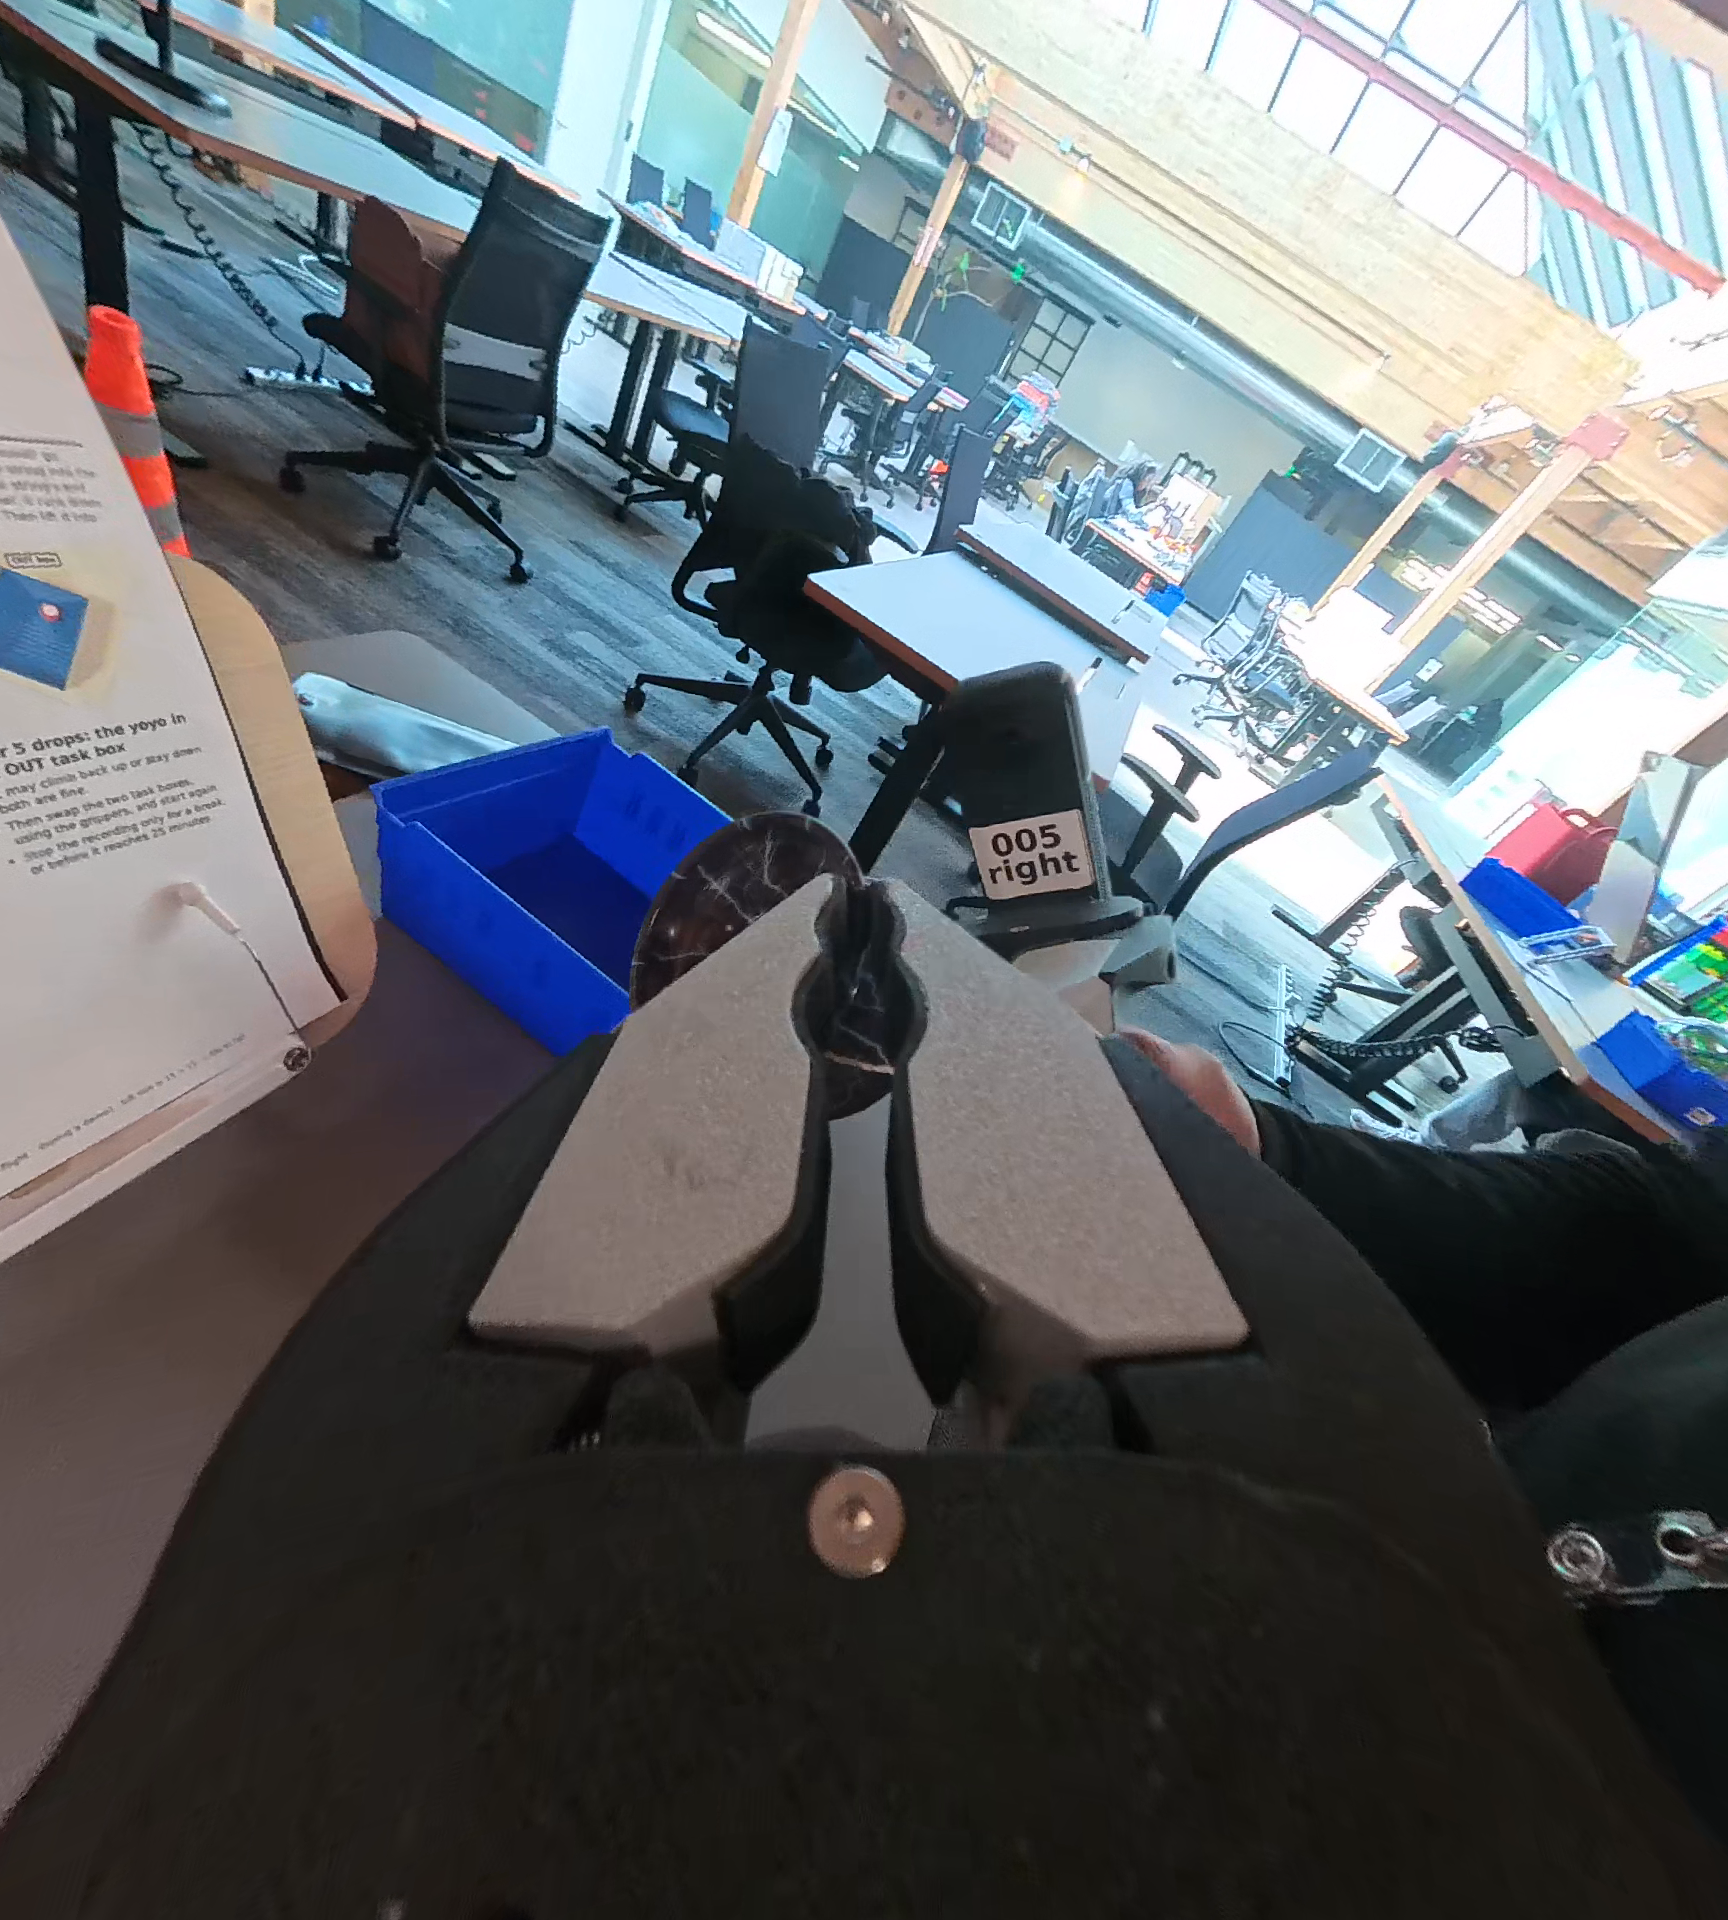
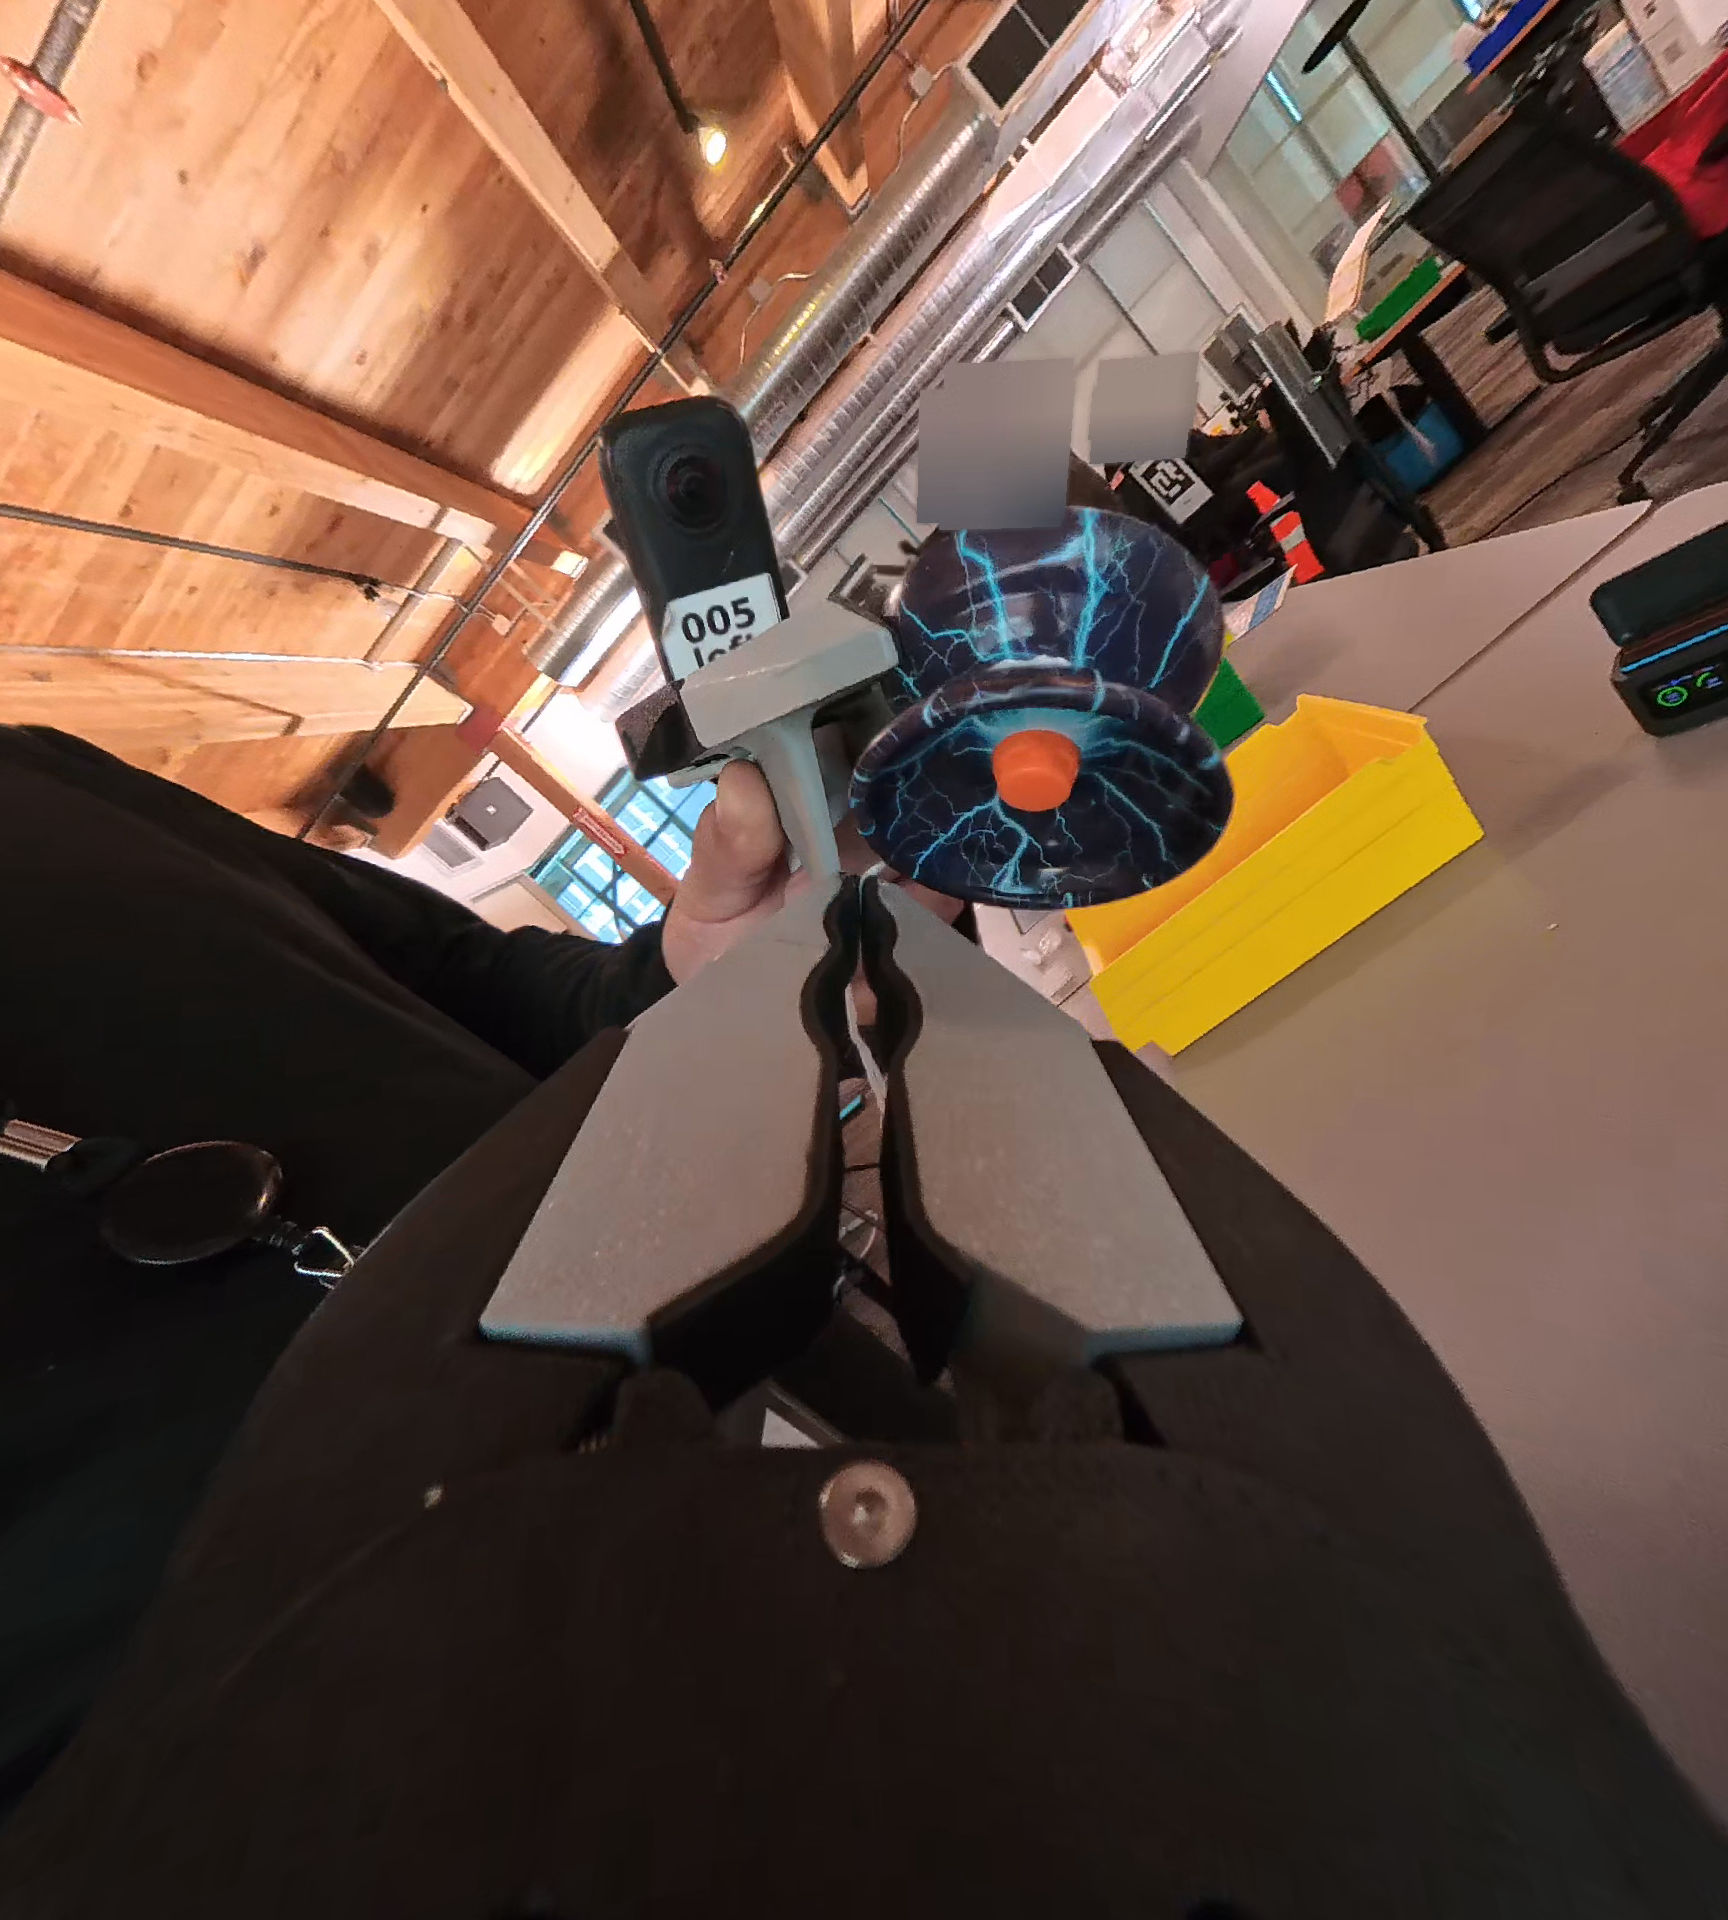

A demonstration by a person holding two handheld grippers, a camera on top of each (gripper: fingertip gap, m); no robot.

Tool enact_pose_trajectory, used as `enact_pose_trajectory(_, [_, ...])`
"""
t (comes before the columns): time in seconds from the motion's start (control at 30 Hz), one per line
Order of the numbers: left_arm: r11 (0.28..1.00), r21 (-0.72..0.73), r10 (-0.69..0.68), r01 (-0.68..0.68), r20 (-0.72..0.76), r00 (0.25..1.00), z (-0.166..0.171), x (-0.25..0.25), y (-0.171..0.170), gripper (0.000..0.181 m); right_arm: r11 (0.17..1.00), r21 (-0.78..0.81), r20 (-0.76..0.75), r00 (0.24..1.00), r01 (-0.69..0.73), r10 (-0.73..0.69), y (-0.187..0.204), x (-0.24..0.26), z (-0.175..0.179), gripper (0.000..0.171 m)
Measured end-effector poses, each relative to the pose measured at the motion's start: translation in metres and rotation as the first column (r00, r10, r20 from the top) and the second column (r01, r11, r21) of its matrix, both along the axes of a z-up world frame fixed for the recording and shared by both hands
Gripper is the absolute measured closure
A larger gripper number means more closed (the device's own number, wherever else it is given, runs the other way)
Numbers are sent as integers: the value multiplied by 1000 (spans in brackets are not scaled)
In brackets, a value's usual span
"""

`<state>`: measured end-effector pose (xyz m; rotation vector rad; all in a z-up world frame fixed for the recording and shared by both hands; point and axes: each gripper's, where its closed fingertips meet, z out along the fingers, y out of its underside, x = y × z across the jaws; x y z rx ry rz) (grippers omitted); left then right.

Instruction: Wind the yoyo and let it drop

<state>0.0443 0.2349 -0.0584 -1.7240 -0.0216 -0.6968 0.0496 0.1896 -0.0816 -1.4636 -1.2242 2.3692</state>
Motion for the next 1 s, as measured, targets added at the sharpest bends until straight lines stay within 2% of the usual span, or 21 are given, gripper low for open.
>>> enact_pose_trajectory(0.3, [1000, -19, -24, 24, -19, 1000, -17, 17, -8, 181, 997, -3, 34, 996, 78, -78, -8, 13, -11, 171])
enact_pose_trajectory(0.53, [975, 71, -210, 212, -29, 977, -12, 40, -41, 181, 956, -29, 67, 955, 293, -290, -36, 29, -7, 171])
enact_pose_trajectory(0.63, [939, 148, -308, 311, -45, 950, -6, 52, -65, 181, 927, -39, 85, 926, 373, -368, -57, 38, -4, 171])
enact_pose_trajectory(0.77, [867, 248, -405, 432, -154, 901, -1, 67, -99, 181, 877, -46, 122, 874, 479, -471, -84, 50, -2, 171])
enact_pose_trajectory(1.0, [732, 350, -436, 585, -420, 796, 14, 98, -147, 180, 811, -54, 113, 811, 582, -575, -119, 73, 11, 171])
